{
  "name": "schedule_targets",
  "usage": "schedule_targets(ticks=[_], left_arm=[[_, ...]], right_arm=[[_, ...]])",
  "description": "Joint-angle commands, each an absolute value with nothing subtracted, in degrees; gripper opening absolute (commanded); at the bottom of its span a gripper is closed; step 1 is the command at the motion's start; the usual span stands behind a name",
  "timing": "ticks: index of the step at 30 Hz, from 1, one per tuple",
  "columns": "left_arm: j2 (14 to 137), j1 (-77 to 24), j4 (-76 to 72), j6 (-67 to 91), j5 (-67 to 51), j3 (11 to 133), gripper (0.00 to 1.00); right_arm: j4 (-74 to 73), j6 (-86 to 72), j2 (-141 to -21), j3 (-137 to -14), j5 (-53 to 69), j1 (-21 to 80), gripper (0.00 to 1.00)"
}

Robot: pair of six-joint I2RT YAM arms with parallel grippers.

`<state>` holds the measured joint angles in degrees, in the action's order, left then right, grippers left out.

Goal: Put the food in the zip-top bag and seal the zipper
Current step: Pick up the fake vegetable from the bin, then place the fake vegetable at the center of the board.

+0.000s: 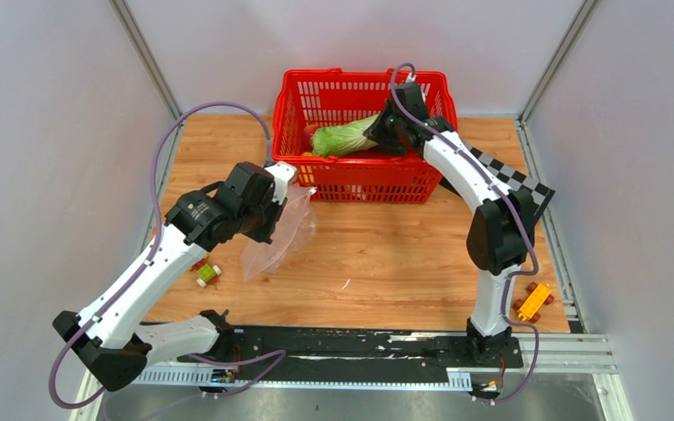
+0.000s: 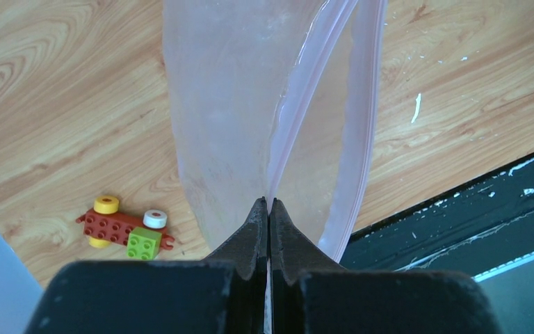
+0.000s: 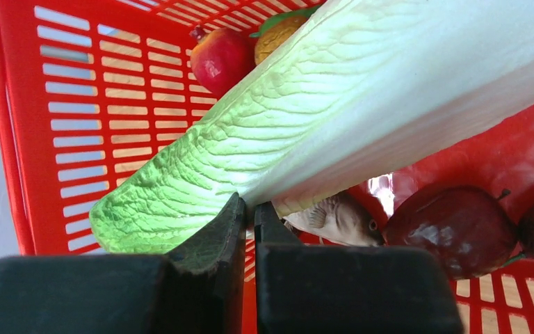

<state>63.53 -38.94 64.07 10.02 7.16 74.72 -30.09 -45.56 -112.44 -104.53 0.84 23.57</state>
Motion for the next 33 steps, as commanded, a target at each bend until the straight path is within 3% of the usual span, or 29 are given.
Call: schedule_targets(ticks=[1,12,20,25,33], left_arm=[[61.9,-39.1,62.2,10.6,7.0,74.7,0.00],[60.7,-39.1,60.0,10.4,1.6,74.5,0.00],[59.7,-39.1,60.5,10.3,1.7,74.4,0.00],[59.4,-39.1,60.4,9.9,2.2,74.2,0.00],[59.6,-39.1,60.3,9.6,4.0,74.4,0.00]], right_arm=[[-25.3,-39.0,-109.0,-105.5,4.5,23.4,0.00],[-28.2,-23.1,-102.9,-114.4,9.9,22.2,0.00],[-31.0,-15.5,-94.4,-114.3,10.6,22.2,0.00],[-34.0,-9.7,-82.3,-107.3,16.7,22.2,0.00],[-41.9,-1.1,-56.5,-81.1,28.1,22.3,0.00]])
